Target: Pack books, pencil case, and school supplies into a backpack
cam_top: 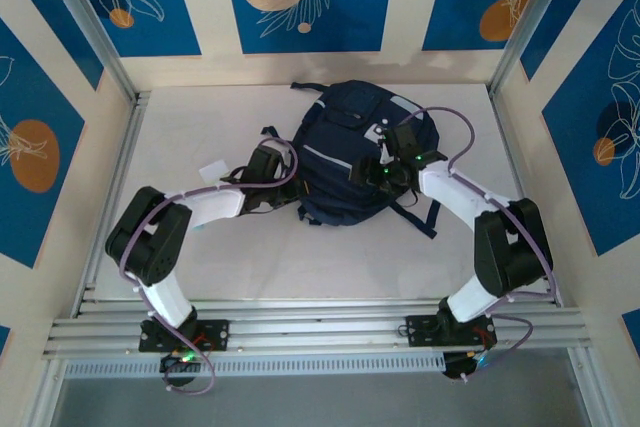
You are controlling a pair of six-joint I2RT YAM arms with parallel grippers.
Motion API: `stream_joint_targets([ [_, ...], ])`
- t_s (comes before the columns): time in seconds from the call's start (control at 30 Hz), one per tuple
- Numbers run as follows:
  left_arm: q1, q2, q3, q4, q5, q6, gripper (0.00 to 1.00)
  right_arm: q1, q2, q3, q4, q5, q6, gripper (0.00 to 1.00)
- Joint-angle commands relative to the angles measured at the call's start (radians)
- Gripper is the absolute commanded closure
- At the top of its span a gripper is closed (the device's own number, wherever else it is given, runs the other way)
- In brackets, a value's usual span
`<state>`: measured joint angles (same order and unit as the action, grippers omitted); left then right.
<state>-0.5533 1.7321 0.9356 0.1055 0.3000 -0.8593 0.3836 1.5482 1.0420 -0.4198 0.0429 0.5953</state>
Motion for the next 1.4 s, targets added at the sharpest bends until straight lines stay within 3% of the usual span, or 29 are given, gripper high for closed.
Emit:
stream_joint_targets([
  [0.0,-0.043,0.023,0.017,0.091,0.050,-0.008,1.00,0.055,-0.065,-0.040,-0.020,-0.119,0.076,0.23],
  [0.27,-0.037,0.019,0.028,0.047,0.024,0.039,1.00,0.019,-0.106,-0.038,-0.071,-0.067,0.039,0.24],
  [0.5,0.007,-0.006,0.029,-0.035,0.001,0.105,1.00,-0.124,-0.149,-0.035,-0.078,-0.041,-0.032,0.24],
  [0.73,0.013,-0.016,0.034,-0.067,-0.006,0.123,1.00,-0.221,-0.020,0.029,-0.008,-0.059,-0.058,0.29],
  [0.97,0.014,-0.017,0.027,-0.082,-0.004,0.122,1.00,-0.238,0.124,0.096,0.080,-0.123,-0.039,0.39],
  [1.07,0.013,-0.017,0.028,-0.093,-0.013,0.131,1.00,-0.238,0.153,0.123,0.087,-0.132,-0.040,0.54],
  [1.23,0.031,0.002,0.040,-0.108,-0.038,0.156,1.00,-0.239,0.145,0.118,0.043,-0.143,-0.062,0.98],
  [1.37,0.082,0.046,0.105,-0.125,-0.059,0.197,1.00,-0.240,0.058,0.025,0.030,-0.190,-0.031,1.00],
])
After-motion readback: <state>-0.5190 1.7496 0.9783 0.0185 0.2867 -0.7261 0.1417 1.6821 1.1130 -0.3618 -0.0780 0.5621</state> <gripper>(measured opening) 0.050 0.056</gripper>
